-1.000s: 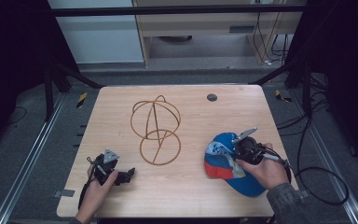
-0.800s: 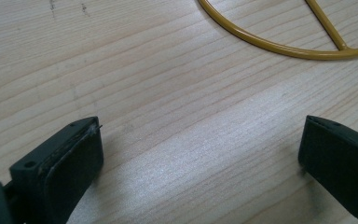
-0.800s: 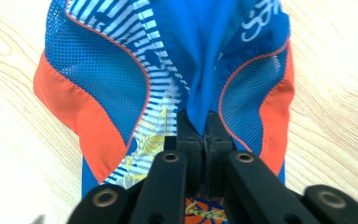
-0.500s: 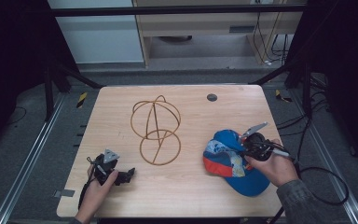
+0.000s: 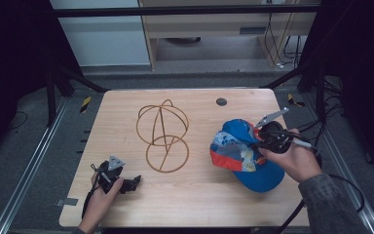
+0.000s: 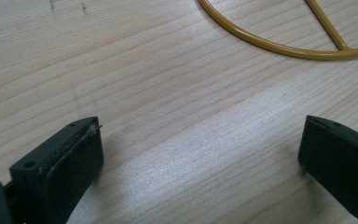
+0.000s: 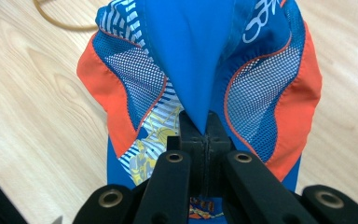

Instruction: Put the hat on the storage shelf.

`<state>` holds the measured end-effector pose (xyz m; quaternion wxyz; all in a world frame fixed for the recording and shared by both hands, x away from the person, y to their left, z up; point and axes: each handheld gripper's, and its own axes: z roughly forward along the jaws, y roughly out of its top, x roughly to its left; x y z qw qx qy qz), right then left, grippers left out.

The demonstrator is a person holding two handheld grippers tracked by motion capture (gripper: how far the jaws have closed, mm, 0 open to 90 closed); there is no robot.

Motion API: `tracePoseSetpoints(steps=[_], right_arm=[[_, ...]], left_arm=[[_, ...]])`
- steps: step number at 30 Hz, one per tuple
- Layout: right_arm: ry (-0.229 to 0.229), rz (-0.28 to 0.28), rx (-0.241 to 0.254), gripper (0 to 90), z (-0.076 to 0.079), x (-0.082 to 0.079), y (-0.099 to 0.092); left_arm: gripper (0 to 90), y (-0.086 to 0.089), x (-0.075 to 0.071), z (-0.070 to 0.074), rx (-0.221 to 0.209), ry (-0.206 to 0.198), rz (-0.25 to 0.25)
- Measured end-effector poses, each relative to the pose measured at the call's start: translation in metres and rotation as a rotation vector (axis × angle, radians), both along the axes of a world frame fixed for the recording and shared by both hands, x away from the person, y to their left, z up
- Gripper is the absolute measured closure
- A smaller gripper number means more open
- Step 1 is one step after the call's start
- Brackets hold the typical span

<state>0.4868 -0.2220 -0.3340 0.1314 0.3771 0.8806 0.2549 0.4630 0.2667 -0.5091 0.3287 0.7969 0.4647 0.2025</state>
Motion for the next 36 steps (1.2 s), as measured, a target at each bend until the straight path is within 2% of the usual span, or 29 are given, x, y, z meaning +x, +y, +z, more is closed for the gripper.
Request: tracePoseSetpoints(steps=[2, 3, 5, 6, 12, 15, 16, 17, 18, 21, 25, 28, 31, 36], right_arm=[[-0.004, 0.007, 0.001, 89.9, 0.01, 0.001, 0.001], [-0.006, 0.02, 0.006, 89.9, 0.02, 0.002, 0.003], [-0.007, 0.022, 0.007, 89.9, 0.024, 0.003, 0.004], [-0.007, 0.031, 0.011, 89.9, 0.033, 0.004, 0.005], [-0.008, 0.059, 0.002, 89.8, 0.053, 0.007, 0.009], [-0.022, 0.061, -0.001, 89.8, 0.062, 0.008, 0.01], [-0.034, 0.068, 0.011, 89.8, 0.071, 0.008, 0.011], [-0.034, 0.068, 0.011, 89.8, 0.071, 0.008, 0.011], [-0.051, 0.079, 0.024, 89.8, 0.08, 0.007, 0.012], [-0.069, 0.094, 0.034, 89.8, 0.092, 0.006, 0.017], [-0.087, 0.111, 0.039, 89.8, 0.104, 0.007, 0.023], [-0.112, 0.136, 0.046, 89.8, 0.12, 0.011, 0.034], [-0.116, 0.144, 0.049, 89.8, 0.126, 0.012, 0.04], [-0.152, 0.18, 0.057, 89.8, 0.141, 0.017, 0.066]], left_arm=[[0.0, 0.0, 0.0, 0.0, 0.0, 0.0, 0.0], [0.0, 0.0, 0.0, 0.0, 0.0, 0.0, 0.0], [0.0, 0.0, 0.0, 0.0, 0.0, 0.0, 0.0], [0.0, 0.0, 0.0, 0.0, -0.003, -0.001, 0.002], [0.0, 0.0, 0.0, 0.0, -0.002, -0.002, 0.002], [0.0, 0.0, 0.0, 0.0, -0.001, -0.003, 0.001], [0.0, 0.0, 0.0, 0.0, -0.001, -0.003, 0.0], [0.0, 0.0, 0.0, 0.0, -0.001, -0.003, 0.0], [0.0, 0.0, 0.0, 0.0, -0.001, -0.003, 0.0], [0.0, 0.0, 0.0, 0.0, -0.001, -0.002, 0.0], [0.0, 0.0, 0.0, 0.0, 0.001, 0.0, -0.001], [0.0, 0.0, 0.0, 0.0, 0.002, 0.001, 0.0], [0.0, 0.0, 0.0, 0.0, 0.002, 0.001, 0.0], [0.0, 0.0, 0.0, 0.0, 0.001, 0.001, 0.0]])
